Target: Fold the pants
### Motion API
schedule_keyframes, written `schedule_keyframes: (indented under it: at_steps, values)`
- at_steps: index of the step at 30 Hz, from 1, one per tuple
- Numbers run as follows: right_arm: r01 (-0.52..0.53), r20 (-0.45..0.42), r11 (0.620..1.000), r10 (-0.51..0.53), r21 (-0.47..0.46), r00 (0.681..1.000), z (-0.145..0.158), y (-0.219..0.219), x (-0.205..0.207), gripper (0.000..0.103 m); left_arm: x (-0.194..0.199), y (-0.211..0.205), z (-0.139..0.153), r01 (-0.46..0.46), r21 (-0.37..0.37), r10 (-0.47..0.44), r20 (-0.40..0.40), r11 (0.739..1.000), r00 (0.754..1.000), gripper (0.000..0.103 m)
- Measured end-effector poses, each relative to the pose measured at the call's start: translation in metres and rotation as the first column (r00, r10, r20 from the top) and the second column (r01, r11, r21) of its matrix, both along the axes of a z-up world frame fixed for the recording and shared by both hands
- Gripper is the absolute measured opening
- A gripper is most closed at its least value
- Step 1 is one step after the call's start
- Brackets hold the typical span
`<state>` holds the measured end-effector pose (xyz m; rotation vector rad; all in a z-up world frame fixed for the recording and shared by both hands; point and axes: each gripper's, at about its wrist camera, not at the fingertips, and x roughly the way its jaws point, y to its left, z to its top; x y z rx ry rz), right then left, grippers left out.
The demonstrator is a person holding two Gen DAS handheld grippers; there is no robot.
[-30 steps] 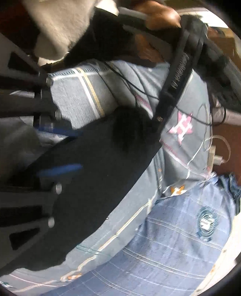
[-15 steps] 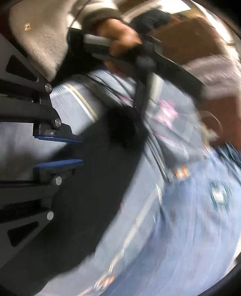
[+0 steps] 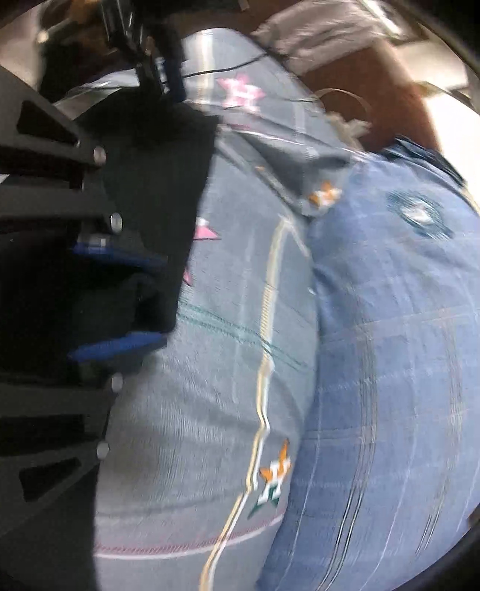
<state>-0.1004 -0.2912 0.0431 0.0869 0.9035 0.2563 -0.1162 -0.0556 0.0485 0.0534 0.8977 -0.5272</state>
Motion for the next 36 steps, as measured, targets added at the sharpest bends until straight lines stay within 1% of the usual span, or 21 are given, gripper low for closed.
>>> schedule_keyframes:
  at_steps: [2, 4, 6, 7, 10, 11, 12, 13, 16, 18, 21, 23, 25, 28, 31, 33, 36]
  values:
    - [-0.037, -0.001, 0.997, 0.037, -0.061, 0.999, -0.003, 0.009, 0.001, 0.018, -0.003, -0.006, -0.006, 0.013, 0.019, -0.013, -0.004, 1.0, 1.0, 0.047]
    - [-0.05, 0.014, 0.993, 0.052, -0.102, 0.999, 0.001, 0.011, 0.002, 0.015, -0.003, -0.01, -0.014, 0.02, 0.038, -0.02, -0.014, 0.999, 1.0, 0.047]
    - [-0.022, 0.047, 0.994, 0.027, -0.111, 0.999, 0.006, 0.006, 0.003, 0.014, 0.001, -0.012, -0.022, 0.011, 0.045, -0.01, -0.028, 0.999, 1.0, 0.047]
    - [0.002, 0.066, 0.99, 0.008, -0.143, 0.998, 0.005, 0.005, 0.005, 0.014, 0.002, -0.011, -0.025, 0.007, 0.044, -0.005, -0.036, 0.999, 0.999, 0.047]
    - [0.008, 0.039, 0.986, -0.002, -0.167, 0.999, -0.011, 0.012, 0.013, 0.013, 0.007, -0.01, -0.03, -0.006, 0.045, 0.008, -0.037, 0.999, 0.999, 0.047]
    - [0.013, 0.048, 0.981, -0.003, -0.194, 0.999, -0.014, 0.016, 0.012, 0.014, 0.008, -0.01, -0.03, -0.009, 0.052, 0.011, -0.034, 0.999, 0.999, 0.047]
    - [0.019, 0.058, 0.979, -0.007, -0.203, 0.998, -0.013, 0.017, 0.011, 0.014, 0.009, -0.011, -0.029, -0.011, 0.055, 0.013, -0.036, 0.998, 0.999, 0.047]
    - [0.029, 0.063, 0.979, -0.017, -0.201, 0.998, -0.01, 0.016, 0.01, 0.014, 0.009, -0.01, -0.028, -0.013, 0.057, 0.015, -0.035, 0.998, 0.999, 0.047]
    - [0.062, 0.069, 0.986, -0.052, -0.155, 0.996, 0.003, 0.01, 0.003, 0.016, 0.007, -0.01, -0.023, -0.021, 0.074, 0.023, -0.024, 0.997, 0.999, 0.047]
    - [0.079, 0.093, 0.986, -0.066, -0.145, 0.993, 0.015, 0.009, -0.009, 0.017, 0.005, -0.009, -0.017, -0.029, 0.076, 0.03, -0.008, 0.997, 1.0, 0.047]
    - [0.068, 0.122, 0.989, -0.052, -0.13, 0.991, 0.025, 0.013, -0.028, 0.019, 0.004, -0.007, -0.01, -0.033, 0.062, 0.033, 0.006, 0.998, 0.999, 0.047]
    - [0.046, 0.119, 0.993, -0.034, -0.106, 0.992, 0.029, 0.018, -0.042, 0.024, 0.001, -0.009, -0.008, -0.03, 0.058, 0.029, 0.018, 0.998, 0.999, 0.047]
    - [0.019, 0.106, 0.996, -0.01, -0.086, 0.994, 0.028, 0.024, -0.053, 0.027, -0.002, -0.012, -0.009, -0.023, 0.062, 0.022, 0.024, 0.998, 0.999, 0.047]
    - [-0.016, 0.078, 0.998, 0.021, -0.066, 0.997, 0.017, 0.032, -0.066, 0.029, -0.005, -0.016, -0.02, -0.007, 0.067, 0.007, -0.001, 0.998, 1.0, 0.047]
    - [-0.015, 0.023, 0.998, 0.017, -0.062, 1.0, -0.004, 0.036, -0.069, 0.03, -0.004, -0.019, -0.03, -0.011, 0.076, 0.013, -0.019, 0.997, 1.0, 0.047]
    - [-0.002, -0.009, 0.999, 0.002, -0.049, 1.0, -0.013, 0.033, -0.069, 0.03, -0.006, -0.02, -0.028, -0.011, 0.077, 0.012, -0.015, 0.997, 1.0, 0.048]
    - [0.031, 0.005, 0.999, -0.032, 0.031, 0.999, -0.002, 0.015, -0.075, 0.03, -0.006, -0.026, -0.019, 0.014, 0.076, -0.013, -0.016, 0.997, 1.0, 0.048]
